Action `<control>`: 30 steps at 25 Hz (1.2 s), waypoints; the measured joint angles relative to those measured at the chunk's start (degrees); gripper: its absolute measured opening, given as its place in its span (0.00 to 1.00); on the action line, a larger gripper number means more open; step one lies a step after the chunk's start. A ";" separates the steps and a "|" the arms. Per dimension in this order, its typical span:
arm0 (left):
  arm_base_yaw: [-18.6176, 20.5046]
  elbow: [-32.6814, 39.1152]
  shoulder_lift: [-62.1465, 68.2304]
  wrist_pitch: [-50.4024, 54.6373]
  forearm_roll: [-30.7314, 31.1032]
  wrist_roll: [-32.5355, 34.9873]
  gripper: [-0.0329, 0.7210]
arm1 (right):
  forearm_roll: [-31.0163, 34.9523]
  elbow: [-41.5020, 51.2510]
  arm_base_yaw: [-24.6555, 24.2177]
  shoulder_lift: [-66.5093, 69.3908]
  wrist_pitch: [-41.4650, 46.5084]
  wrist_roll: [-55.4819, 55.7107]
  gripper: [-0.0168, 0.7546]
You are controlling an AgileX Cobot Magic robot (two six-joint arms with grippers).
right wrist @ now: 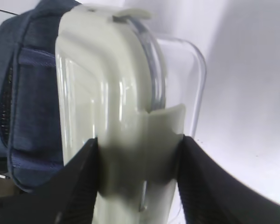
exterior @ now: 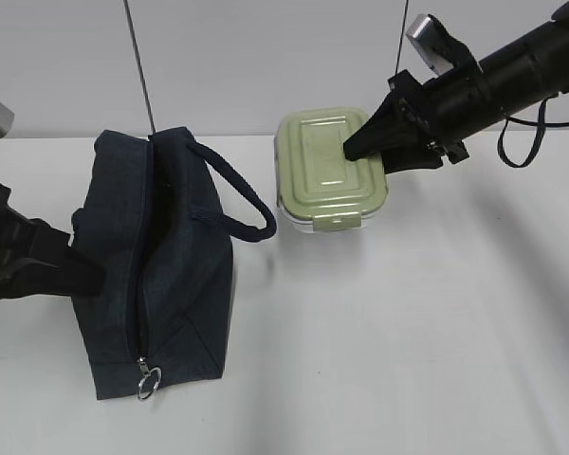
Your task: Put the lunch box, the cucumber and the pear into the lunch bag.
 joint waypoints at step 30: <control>0.00 0.00 0.00 -0.76 -0.21 0.00 0.05 | 12.38 0.00 12.25 -3.61 0.26 2.19 0.50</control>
